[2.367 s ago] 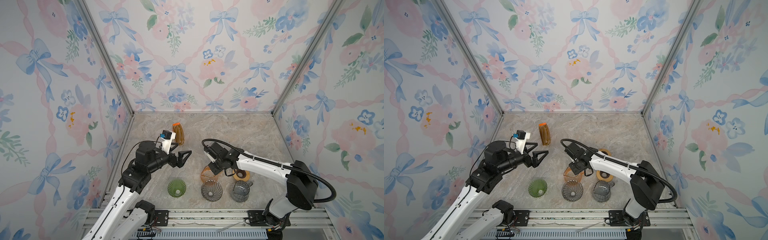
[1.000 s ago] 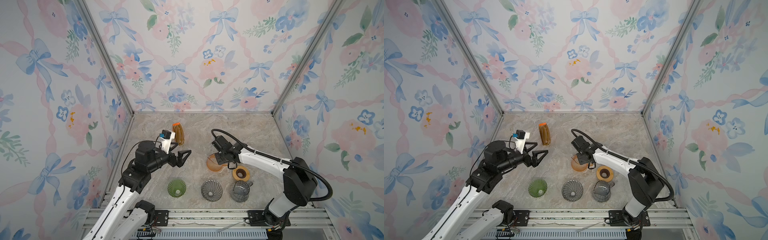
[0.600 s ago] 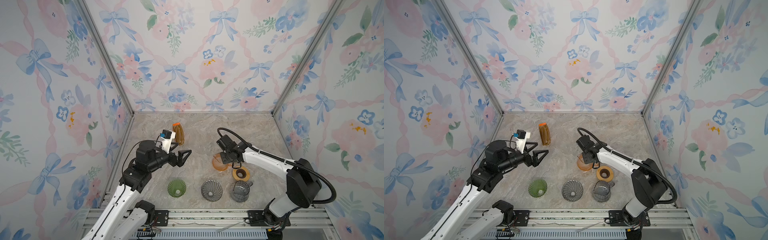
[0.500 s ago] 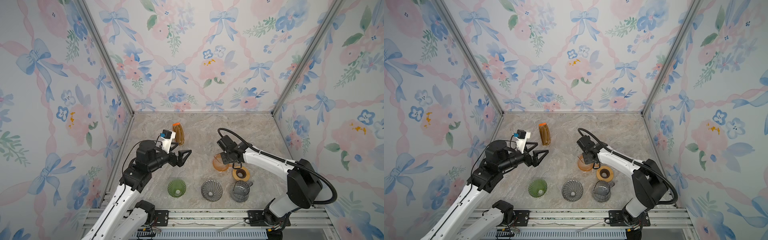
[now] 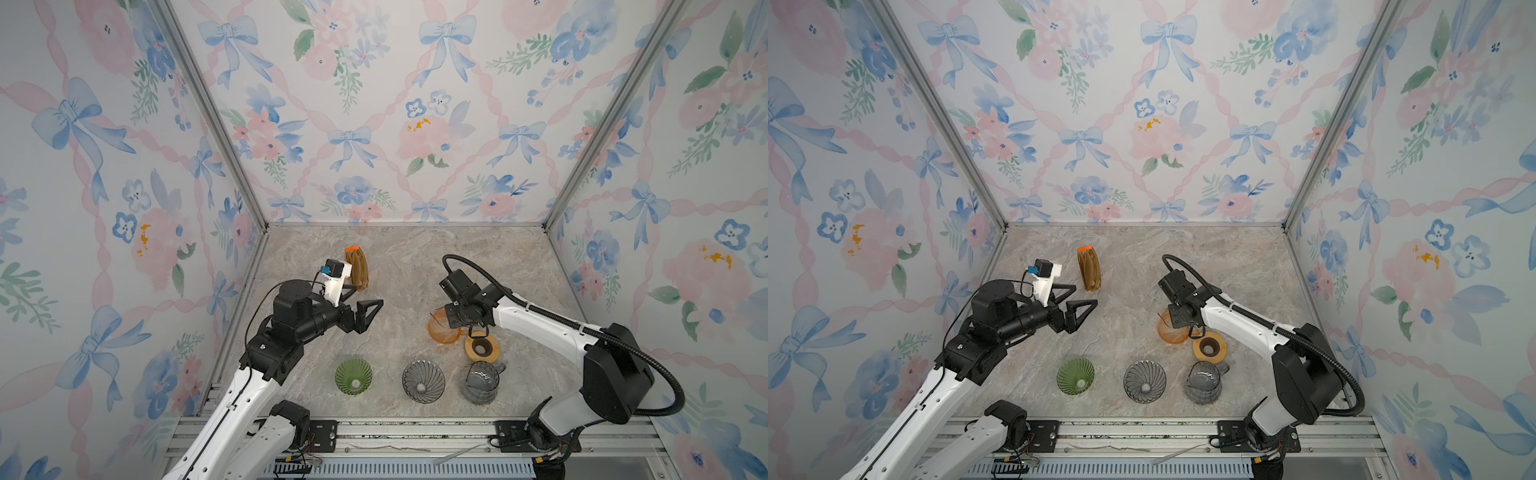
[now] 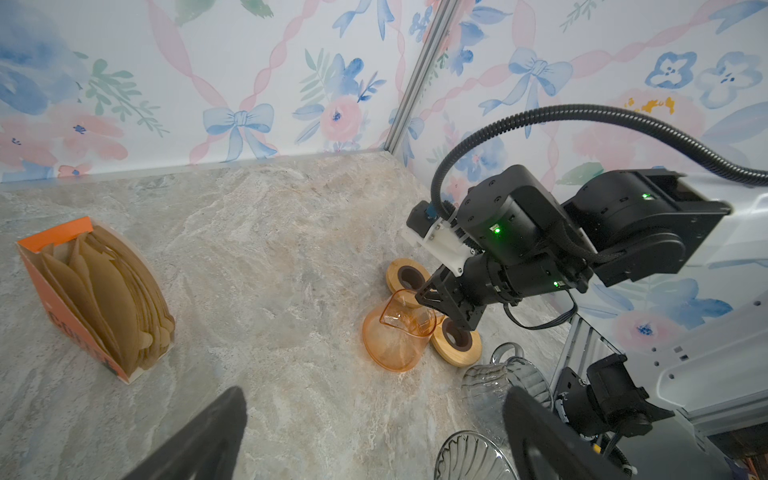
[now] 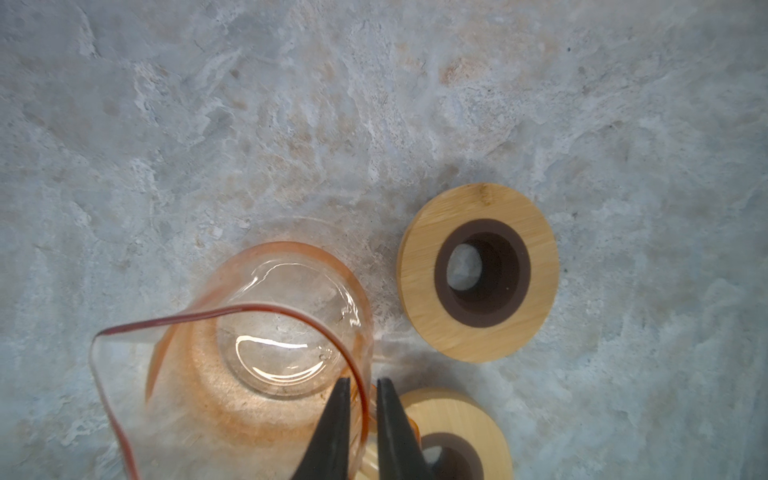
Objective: Place the coffee filter in the dripper
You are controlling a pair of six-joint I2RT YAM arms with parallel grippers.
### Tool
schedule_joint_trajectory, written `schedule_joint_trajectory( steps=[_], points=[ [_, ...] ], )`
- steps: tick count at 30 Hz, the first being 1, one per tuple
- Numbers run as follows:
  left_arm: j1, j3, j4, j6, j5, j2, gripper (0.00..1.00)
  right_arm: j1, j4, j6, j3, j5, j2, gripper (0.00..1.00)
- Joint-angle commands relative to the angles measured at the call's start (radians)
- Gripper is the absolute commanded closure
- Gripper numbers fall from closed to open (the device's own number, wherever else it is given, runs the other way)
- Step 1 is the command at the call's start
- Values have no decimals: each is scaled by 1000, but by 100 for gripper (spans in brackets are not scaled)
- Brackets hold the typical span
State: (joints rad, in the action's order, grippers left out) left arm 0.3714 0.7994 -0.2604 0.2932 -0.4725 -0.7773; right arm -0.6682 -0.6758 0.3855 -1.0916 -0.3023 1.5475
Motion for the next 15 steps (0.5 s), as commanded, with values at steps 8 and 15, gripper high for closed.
schedule_joint_trajectory(
  steps=[8,15],
  points=[
    [-9,-11,10,12,-12,-1,2,10,12,14,5,46,-1,87],
    [-9,-11,11,11,-14,0,2,-1,1,14,4,42,0,88]
  ],
)
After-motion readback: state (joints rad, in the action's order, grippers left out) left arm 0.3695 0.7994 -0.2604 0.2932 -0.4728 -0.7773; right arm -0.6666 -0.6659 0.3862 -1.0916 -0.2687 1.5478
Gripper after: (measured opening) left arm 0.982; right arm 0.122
